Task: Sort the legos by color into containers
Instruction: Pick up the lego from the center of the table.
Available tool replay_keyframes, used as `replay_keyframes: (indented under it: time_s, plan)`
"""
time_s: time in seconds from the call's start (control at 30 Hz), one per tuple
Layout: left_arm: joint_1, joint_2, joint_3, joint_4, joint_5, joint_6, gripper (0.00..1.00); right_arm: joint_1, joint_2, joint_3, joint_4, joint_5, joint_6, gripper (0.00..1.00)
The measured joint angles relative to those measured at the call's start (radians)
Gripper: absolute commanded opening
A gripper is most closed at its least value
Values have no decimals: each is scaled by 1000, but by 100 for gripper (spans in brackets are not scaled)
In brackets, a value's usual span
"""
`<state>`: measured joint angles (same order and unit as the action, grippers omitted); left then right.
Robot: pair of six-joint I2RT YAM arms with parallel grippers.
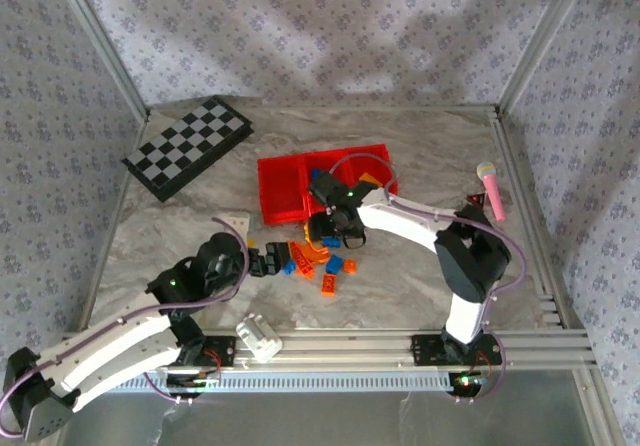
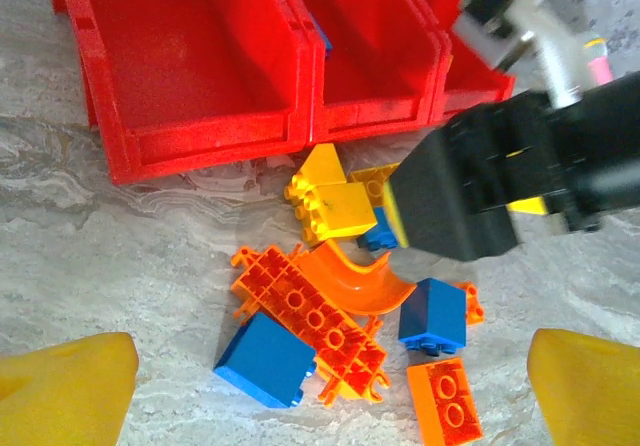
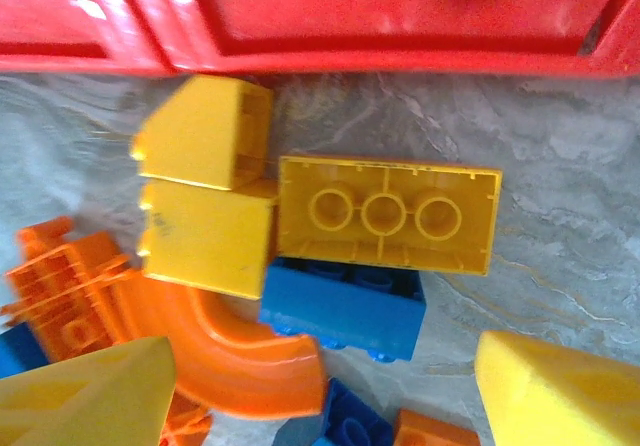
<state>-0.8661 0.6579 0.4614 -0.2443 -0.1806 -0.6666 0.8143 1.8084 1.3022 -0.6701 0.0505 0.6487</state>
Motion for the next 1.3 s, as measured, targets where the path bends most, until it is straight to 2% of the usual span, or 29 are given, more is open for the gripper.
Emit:
replay_keyframes:
  time_s: [0.23, 0.57, 0.93, 1.3]
  plan:
    - [0, -76, -24, -13, -15, 3, 99, 10, 82, 63, -78, 73, 48, 83]
    - [0, -40, -29, -15, -18, 3, 100, 22, 128, 117, -114, 98, 70, 81]
    - [0, -29, -29, -8, -18, 3, 100, 11, 108, 87, -95, 92, 76, 72]
    - [0, -22, -29, 9, -18, 3, 100, -14, 72, 14, -113, 93, 61, 71]
